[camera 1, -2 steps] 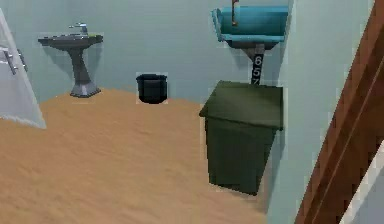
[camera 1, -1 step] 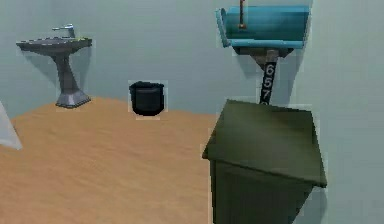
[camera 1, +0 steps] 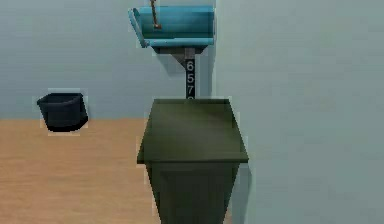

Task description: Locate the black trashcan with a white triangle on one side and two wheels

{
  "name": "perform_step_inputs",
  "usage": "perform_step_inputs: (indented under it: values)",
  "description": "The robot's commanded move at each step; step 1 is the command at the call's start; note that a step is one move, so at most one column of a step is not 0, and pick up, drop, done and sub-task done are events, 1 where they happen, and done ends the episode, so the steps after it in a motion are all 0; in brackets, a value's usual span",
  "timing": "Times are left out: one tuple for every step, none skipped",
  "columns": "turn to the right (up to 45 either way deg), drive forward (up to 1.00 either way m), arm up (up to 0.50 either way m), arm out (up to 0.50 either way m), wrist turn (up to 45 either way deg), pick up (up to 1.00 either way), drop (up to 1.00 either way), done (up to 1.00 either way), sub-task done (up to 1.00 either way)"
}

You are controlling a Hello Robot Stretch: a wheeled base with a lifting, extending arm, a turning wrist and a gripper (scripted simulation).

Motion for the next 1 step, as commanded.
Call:
perform_step_inputs:
  values:
    - [0.0, 0.0, 0.0, 0.0, 0.0, 0.0, 0.0, 1.0, 0.0]
